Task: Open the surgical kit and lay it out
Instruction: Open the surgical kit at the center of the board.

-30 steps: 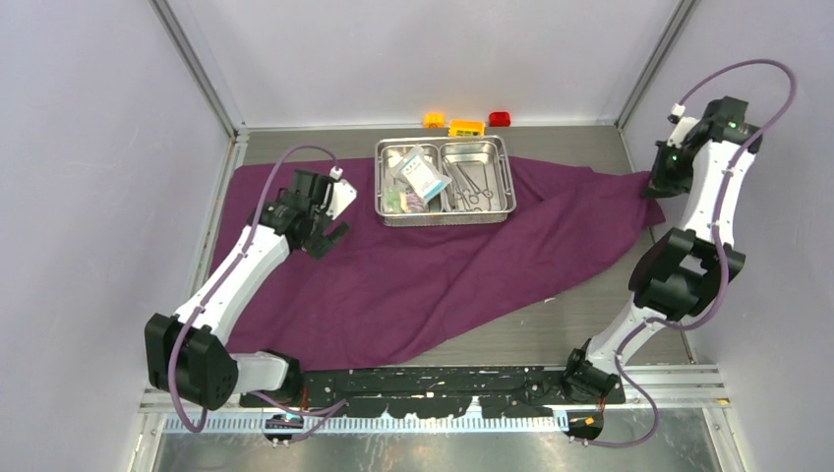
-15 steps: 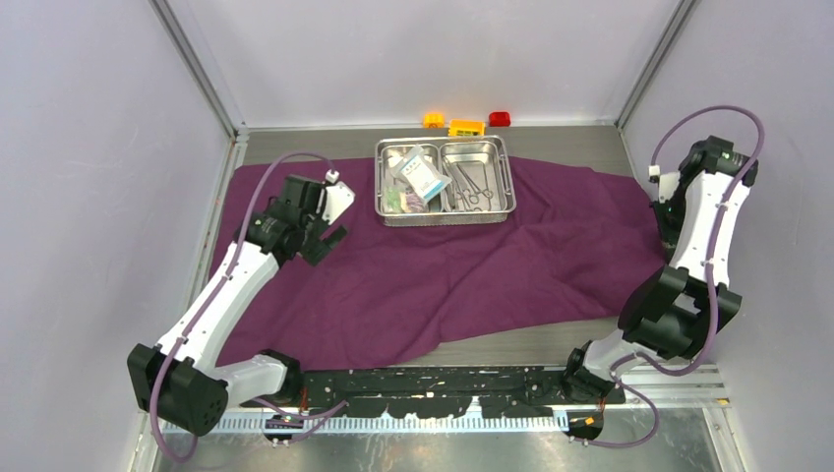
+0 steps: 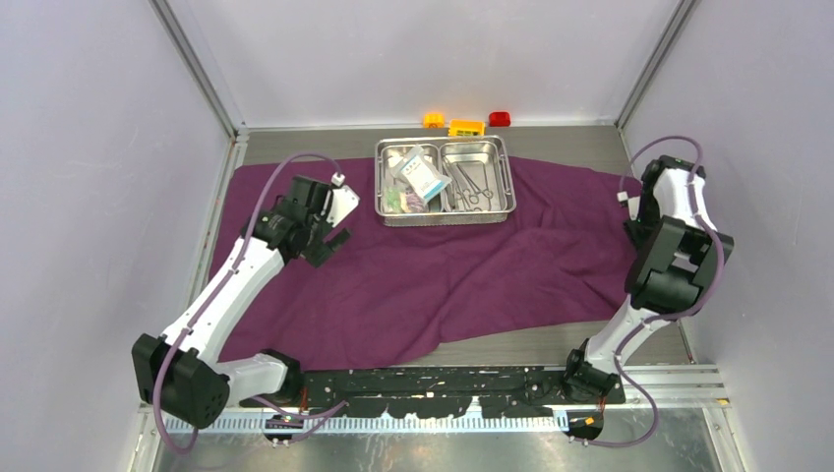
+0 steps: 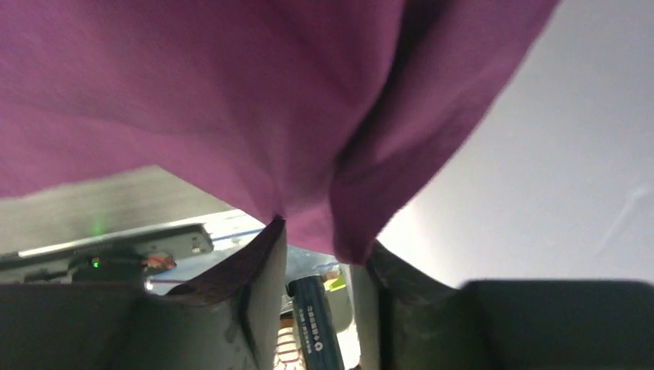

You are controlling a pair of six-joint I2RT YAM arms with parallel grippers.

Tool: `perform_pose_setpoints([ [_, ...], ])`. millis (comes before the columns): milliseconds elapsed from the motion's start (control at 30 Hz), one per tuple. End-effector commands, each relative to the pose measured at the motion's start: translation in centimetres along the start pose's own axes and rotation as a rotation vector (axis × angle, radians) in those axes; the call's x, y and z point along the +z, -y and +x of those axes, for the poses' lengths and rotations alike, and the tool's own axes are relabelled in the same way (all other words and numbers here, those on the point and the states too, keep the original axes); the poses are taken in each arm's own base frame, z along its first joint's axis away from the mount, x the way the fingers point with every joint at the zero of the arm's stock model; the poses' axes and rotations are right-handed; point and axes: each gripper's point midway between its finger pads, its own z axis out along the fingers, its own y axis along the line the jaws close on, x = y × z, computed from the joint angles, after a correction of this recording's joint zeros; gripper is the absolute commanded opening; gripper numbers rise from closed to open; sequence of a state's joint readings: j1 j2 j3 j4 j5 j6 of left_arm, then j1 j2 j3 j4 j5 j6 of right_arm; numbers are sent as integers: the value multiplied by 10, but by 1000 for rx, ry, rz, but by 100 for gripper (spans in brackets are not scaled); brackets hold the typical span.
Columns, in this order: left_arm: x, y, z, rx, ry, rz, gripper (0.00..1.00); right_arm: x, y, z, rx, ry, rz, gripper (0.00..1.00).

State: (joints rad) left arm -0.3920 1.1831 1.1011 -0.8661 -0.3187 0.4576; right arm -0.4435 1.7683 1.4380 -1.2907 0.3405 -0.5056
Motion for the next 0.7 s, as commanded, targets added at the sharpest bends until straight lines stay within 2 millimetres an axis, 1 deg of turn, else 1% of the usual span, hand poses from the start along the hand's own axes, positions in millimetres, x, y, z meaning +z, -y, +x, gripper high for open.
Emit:
perform_pose_setpoints([
  [0,1,-5,-4,24,-13,-20,100,0,12,-36,61,77,88,46],
  [67,3,-5,-4,35,-24,-22,100,0,15,-44,72,96,98,58],
  [100,4,-6,-5,36,-27,-26,100,0,16,-46,78,107,98,62],
  [200,8,-8,-7,41,-33,-36,100,-5,14,-52,86,152,82,68],
  [300,12,-8,-10,43,-34,-36,100,-6,5,-53,83,180,38,69],
  [433,18,-6,-13,43,-40,-33,100,5,-22,-52,45,179,-77,67],
  [500,20,-5,-13,44,-43,-31,100,10,-35,-51,20,168,-102,65],
  [567,22,-5,-15,44,-43,-31,100,14,-37,-50,19,170,-86,65],
  [667,23,-5,-16,48,-50,-33,100,13,-32,-45,29,190,-51,66],
])
